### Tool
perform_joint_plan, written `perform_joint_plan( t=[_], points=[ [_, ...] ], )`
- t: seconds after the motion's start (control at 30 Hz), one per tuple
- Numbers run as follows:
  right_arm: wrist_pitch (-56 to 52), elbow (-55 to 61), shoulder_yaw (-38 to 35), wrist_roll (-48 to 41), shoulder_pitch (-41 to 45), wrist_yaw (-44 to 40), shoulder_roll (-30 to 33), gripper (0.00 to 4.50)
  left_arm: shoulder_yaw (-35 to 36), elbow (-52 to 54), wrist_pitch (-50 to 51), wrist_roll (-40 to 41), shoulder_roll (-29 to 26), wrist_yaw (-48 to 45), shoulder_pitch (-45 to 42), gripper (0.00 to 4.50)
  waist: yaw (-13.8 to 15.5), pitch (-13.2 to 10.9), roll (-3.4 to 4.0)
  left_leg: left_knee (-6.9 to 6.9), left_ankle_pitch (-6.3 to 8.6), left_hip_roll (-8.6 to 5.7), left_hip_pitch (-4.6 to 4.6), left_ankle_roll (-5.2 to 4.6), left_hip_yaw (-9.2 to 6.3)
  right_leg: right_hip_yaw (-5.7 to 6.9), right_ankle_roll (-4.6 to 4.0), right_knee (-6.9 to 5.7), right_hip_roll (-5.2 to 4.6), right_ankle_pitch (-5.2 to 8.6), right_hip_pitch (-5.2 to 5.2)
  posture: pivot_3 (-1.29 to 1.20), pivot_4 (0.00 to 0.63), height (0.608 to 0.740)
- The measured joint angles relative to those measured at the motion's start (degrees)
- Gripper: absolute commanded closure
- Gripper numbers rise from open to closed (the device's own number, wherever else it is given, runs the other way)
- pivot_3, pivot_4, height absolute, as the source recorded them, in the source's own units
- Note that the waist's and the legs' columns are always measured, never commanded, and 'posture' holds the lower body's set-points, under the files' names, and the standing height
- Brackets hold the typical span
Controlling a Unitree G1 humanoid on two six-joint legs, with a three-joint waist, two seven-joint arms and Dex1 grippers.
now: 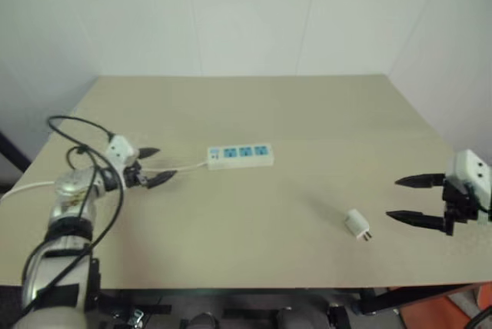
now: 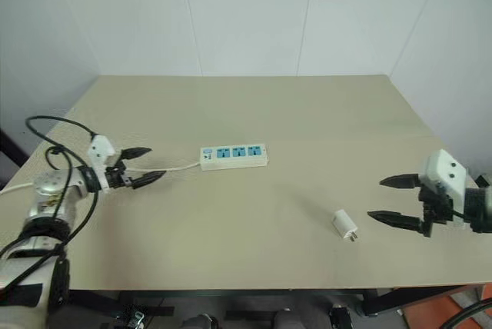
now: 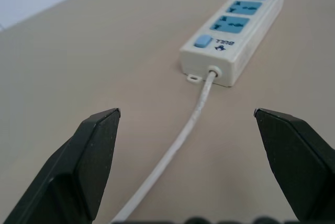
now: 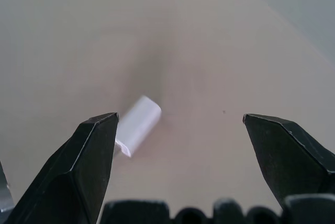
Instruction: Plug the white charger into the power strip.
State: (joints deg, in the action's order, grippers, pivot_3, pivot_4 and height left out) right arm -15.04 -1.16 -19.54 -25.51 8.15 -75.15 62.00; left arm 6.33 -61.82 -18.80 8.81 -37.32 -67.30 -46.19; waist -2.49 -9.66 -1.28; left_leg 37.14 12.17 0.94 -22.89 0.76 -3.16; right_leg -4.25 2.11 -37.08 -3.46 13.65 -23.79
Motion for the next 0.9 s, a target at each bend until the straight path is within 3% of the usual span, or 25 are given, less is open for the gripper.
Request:
perform_joint_plan(
  t=[0.37, 0.77, 0.9],
  points=[
    [-14.3, 24.5, 3.4, -5.5, 2.0, 14.8, -6.8, 0.00, -5.0, -13.1, -2.1, -10.4, 5.9, 10.2, -9.7, 0.02, 0.6, 0.0, -0.04, 0.16, 0.00, -0.05, -0.27, 0.00, -0.17, 0.11, 0.07, -0.01, -0.02, 0.00, -0.09, 0.00, 0.150, 0.740],
    [-20.5, 30.0, 4.4, -7.2, 0.8, 22.0, -7.7, 0.00, -4.2, -14.8, 2.5, -13.3, 11.6, 19.3, -10.5, 0.02, 1.6, 0.0, -0.11, 0.35, 0.00, -0.07, -0.18, 0.00, -0.18, 0.12, 0.13, -0.05, -0.03, -0.04, 0.08, 0.00, 0.150, 0.740],
    [-21.8, 30.0, 4.7, -7.3, 0.8, 23.2, -7.7, 0.00, -4.3, -14.8, 3.2, -14.1, 12.7, 20.3, -10.5, 0.96, 1.8, 0.0, -0.11, 0.38, 0.01, -0.07, 0.18, 0.00, -0.20, 0.17, 0.34, 0.04, -0.04, 0.08, 0.54, 0.00, 0.150, 0.740]
  ],
)
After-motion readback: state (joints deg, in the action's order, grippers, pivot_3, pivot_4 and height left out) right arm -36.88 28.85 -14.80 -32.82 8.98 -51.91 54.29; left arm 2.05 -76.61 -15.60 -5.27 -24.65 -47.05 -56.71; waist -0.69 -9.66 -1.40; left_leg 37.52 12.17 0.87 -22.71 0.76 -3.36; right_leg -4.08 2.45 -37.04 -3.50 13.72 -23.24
